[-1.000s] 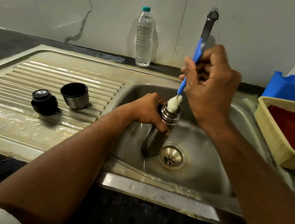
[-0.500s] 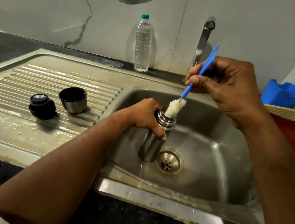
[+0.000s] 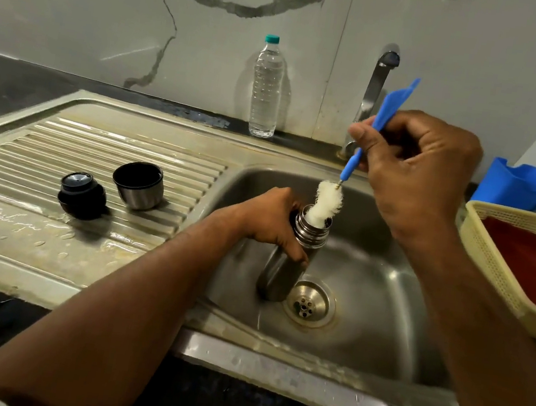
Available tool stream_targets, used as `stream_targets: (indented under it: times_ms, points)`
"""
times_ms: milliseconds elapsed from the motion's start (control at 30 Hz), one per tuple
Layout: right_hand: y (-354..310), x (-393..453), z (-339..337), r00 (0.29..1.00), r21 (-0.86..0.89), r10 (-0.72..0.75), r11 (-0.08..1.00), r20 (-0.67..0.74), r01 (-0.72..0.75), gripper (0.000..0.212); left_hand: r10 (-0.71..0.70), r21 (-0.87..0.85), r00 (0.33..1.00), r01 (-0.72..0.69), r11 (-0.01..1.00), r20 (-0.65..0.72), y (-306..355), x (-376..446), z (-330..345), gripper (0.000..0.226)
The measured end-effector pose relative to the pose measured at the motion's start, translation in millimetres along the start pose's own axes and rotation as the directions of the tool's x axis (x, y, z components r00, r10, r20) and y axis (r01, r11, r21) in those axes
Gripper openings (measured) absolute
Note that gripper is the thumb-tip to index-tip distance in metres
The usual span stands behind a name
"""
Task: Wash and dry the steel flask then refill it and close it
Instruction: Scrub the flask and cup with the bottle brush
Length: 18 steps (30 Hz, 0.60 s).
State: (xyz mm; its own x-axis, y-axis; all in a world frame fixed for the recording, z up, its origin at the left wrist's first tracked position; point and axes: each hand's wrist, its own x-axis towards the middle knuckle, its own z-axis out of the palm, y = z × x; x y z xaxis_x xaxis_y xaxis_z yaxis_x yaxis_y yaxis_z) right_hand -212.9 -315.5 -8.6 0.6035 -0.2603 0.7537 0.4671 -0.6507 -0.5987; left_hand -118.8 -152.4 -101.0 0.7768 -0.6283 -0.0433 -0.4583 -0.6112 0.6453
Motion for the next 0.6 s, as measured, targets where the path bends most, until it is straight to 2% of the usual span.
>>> stream_targets:
  times_ms: [67, 133, 267, 367, 433, 500, 567, 600]
  points:
    - [0.2, 1.3, -2.2, 0.995, 0.121, -0.028, 0.993, 0.095, 0.016, 0.025, 0.009, 0.015, 1.0, -0.009, 1.0, 0.008, -0.7, -0.3, -0.4, 0.043]
    - [4.0, 5.1, -8.8, 0.992, 0.223, -0.005, 0.974, 0.125, -0.024, 0.022, 0.027, 0.018, 0.999, -0.028, 0.999, 0.031, -0.5, -0.1, -0.2, 0.043]
    - [2.3, 8.8, -21.6, 0.98, 0.31, 0.031, 0.946, 0.197, -0.092, 0.016, 0.057, -0.029, 0.998, -0.056, 0.998, 0.039, -3.2, 1.2, 0.1, 0.054]
    - [-8.4, 19.8, -42.8, 0.963, 0.316, 0.184, 0.918, 0.196, -0.239, 0.013, 0.078, -0.146, 0.996, -0.085, 0.986, -0.051, -7.9, 0.1, -0.5, 0.069]
    - [-12.0, 29.4, -71.3, 0.921, 0.244, 0.313, 0.898, 0.233, -0.367, 0.026, 0.075, -0.174, 0.992, -0.092, 0.98, -0.099, -12.2, -0.6, -0.2, 0.077]
    - [-15.2, 33.9, -99.3, 0.846, 0.025, 0.398, 0.901, 0.355, -0.434, 0.031, 0.09, -0.144, 0.99, -0.105, 0.984, -0.107, -15.2, -1.4, 1.4, 0.075]
    - [-25.9, 32.7, -111.6, 0.761, -0.211, 0.443, 0.896, 0.475, -0.39, 0.027, 0.116, -0.077, 0.989, -0.123, 0.989, -0.09, -13.6, -2.1, 4.0, 0.069]
    - [-32.5, 30.9, -109.6, 0.746, -0.341, 0.441, 0.891, 0.499, -0.299, 0.023, 0.126, -0.044, 0.988, -0.13, 0.991, -0.088, -12.1, -2.4, 5.0, 0.066]
